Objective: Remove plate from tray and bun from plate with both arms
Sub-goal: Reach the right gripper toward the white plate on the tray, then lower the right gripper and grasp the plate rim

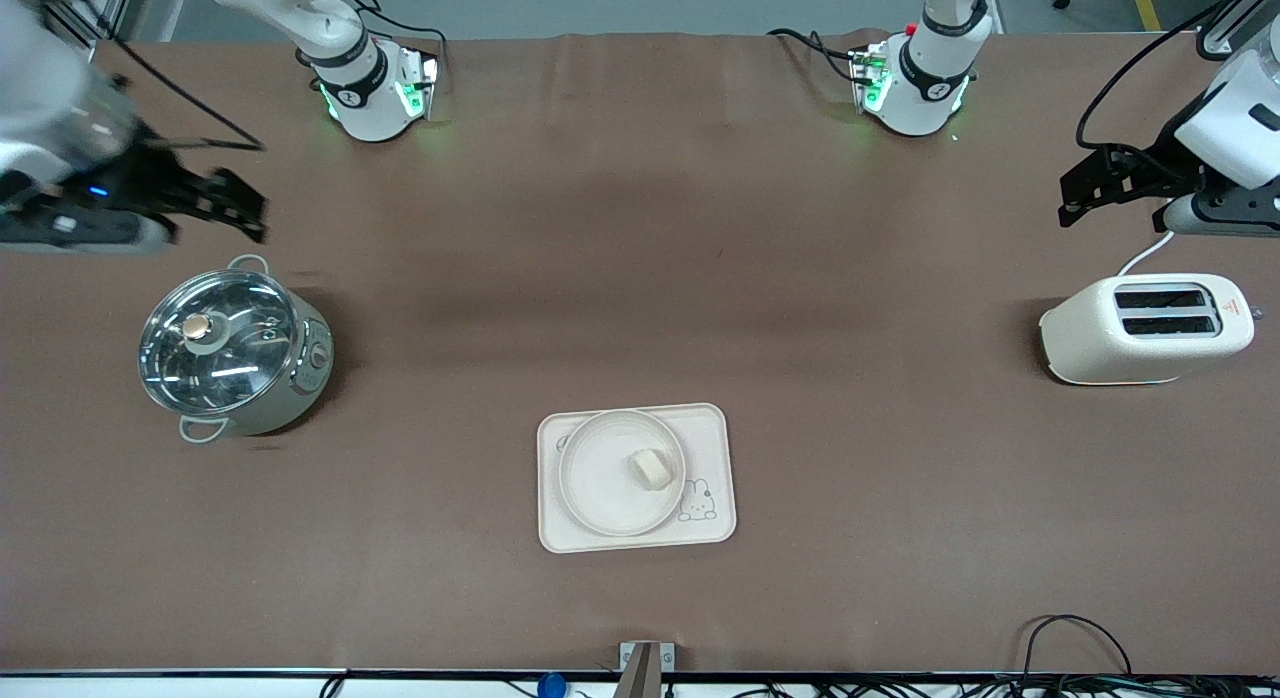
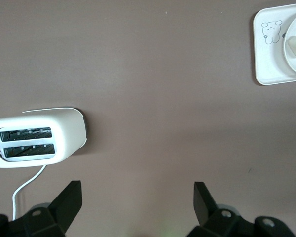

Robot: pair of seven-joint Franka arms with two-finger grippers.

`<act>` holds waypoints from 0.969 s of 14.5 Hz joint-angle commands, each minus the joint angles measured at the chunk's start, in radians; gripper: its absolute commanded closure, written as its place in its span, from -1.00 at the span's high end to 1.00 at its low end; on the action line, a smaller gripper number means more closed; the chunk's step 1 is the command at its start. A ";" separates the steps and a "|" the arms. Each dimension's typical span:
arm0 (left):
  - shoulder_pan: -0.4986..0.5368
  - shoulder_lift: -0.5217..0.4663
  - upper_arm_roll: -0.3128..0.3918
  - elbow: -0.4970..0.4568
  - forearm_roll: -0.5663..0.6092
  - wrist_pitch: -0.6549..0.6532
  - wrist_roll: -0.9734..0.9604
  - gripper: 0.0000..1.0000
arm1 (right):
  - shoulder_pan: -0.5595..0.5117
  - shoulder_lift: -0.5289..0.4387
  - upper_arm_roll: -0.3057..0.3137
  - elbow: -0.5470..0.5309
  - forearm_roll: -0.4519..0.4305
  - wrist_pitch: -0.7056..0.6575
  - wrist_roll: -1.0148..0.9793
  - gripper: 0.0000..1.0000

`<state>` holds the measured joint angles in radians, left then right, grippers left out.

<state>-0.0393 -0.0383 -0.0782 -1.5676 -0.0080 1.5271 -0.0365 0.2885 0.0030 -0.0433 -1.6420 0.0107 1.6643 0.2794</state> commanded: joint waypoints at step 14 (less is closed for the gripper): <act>0.006 0.012 -0.003 0.029 0.019 -0.019 0.017 1.00 | 0.290 0.802 -0.015 0.212 0.114 0.871 0.485 0.93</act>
<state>-0.0391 -0.0355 -0.0781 -1.5626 -0.0080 1.5270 -0.0365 0.5721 0.7189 -0.0455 -1.5226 0.1251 2.5046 0.7503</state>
